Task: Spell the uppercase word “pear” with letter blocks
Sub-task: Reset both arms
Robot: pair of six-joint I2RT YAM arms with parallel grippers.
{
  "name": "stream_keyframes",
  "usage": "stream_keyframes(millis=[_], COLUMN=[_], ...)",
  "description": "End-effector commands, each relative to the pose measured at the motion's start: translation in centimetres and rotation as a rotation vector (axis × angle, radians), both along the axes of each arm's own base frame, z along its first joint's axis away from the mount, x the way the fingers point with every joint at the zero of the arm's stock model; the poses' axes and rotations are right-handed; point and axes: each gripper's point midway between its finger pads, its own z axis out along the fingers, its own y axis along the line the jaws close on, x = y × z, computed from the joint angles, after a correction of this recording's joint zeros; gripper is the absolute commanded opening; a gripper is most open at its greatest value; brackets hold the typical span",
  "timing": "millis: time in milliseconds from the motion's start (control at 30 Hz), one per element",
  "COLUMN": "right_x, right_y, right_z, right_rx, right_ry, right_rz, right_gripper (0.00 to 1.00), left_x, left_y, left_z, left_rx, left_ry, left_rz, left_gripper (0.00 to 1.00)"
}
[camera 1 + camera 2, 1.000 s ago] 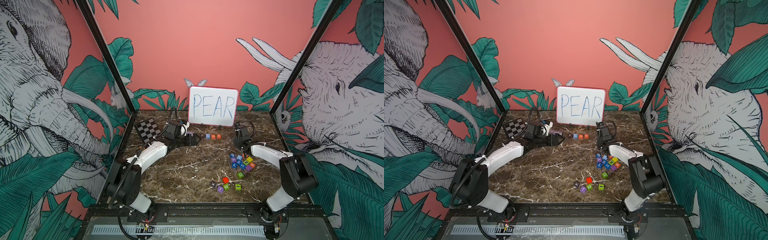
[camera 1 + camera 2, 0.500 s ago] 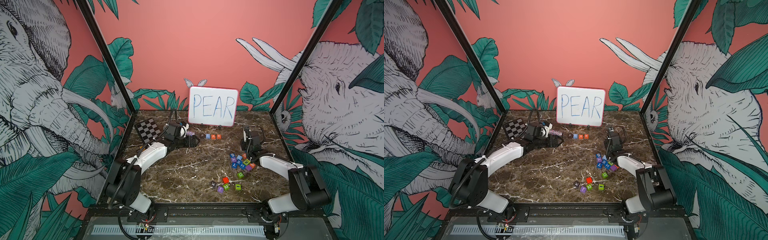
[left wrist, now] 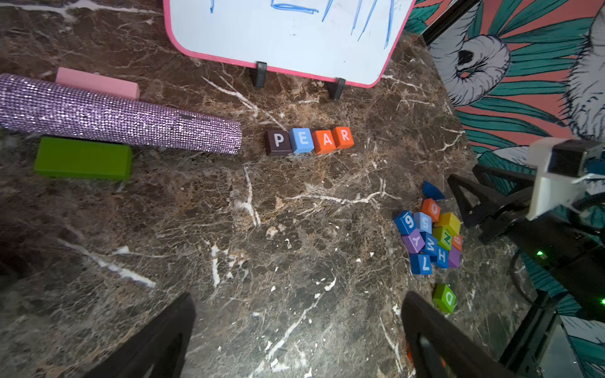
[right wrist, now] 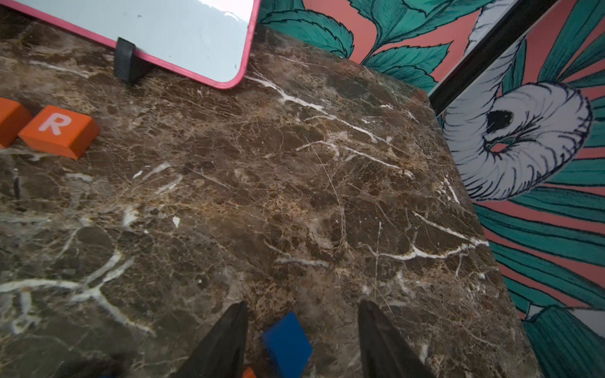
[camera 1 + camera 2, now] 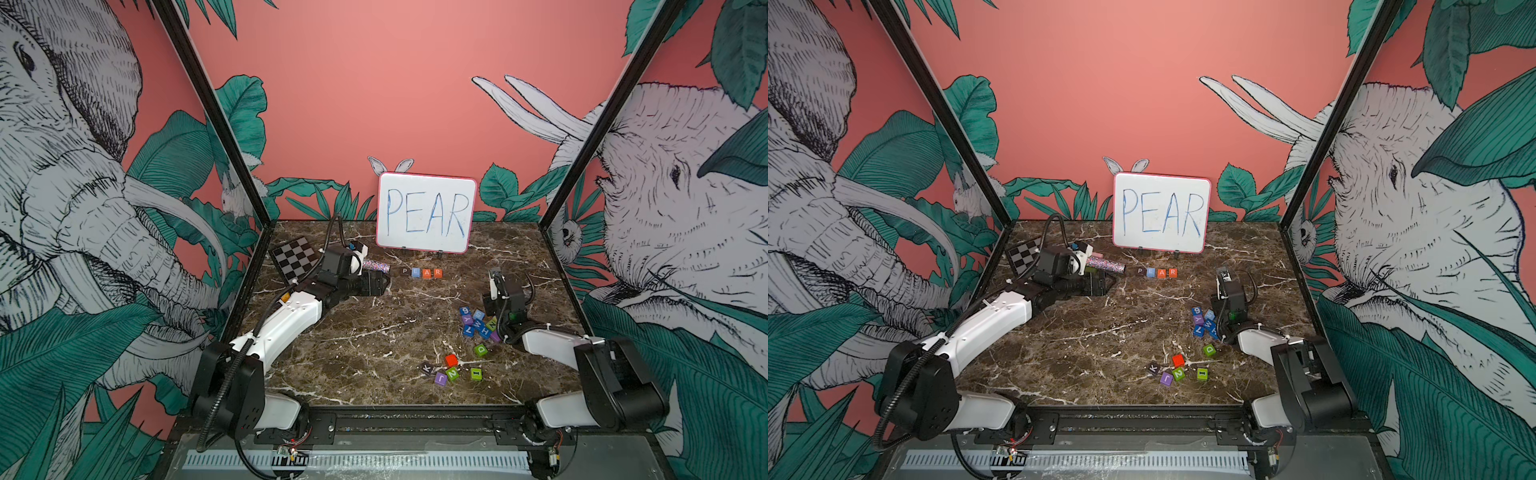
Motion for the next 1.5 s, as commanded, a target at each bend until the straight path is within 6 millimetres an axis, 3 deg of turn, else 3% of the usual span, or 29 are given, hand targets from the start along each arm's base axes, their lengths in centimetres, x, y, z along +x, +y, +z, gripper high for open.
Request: stream_keyframes(millis=[0,333,500,700,867,1033,1133,1233,1300,1467], right_x=[1.2,1.8,2.1,2.5,2.5,2.5,2.5,2.5,2.5,2.5], right_y=[-1.0,-3.3,-3.6,-4.0,-4.0,-4.0,-4.1,-4.0,-4.0,-4.1], right_z=[3.6,1.6,0.4,0.4,0.4,0.4,0.5,0.4,0.4,0.4], right_rx=[-0.013,0.158,0.214,0.266,0.266,0.266,0.265,0.266,0.266,0.265], right_ry=[-0.216,-0.2,-0.156,-0.148,-0.153,-0.154,-0.156,-0.155,-0.154,-0.155], right_rz=[-0.037,-0.043,-0.015,-0.016,-0.015,-0.015,-0.017,-0.016,-0.015,-0.017], right_gripper=[0.67,0.69,0.72,0.99,0.99,0.99,0.99,0.99,0.99,0.99], left_x=[-0.6,-0.1,0.4,2.3,3.9,3.2,2.5,2.6,3.2,5.3], left_y=[1.8,4.4,5.7,7.6,11.8,17.3,19.9,20.0,19.4,19.0], left_z=[-0.2,-0.2,0.1,-0.1,-1.3,-1.6,-3.2,-5.0,-5.0,-5.1], left_rx=[0.051,0.122,0.181,0.319,0.515,0.741,0.763,0.777,0.761,0.724], left_ry=[-0.01,-0.074,-0.133,-0.174,-0.254,-0.326,-0.301,-0.388,-0.471,-0.492], left_rz=[0.027,0.091,0.127,0.183,0.314,0.413,0.431,0.352,0.331,0.317], left_gripper=[0.99,0.99,0.99,0.99,0.99,0.99,0.97,0.94,0.92,0.89])
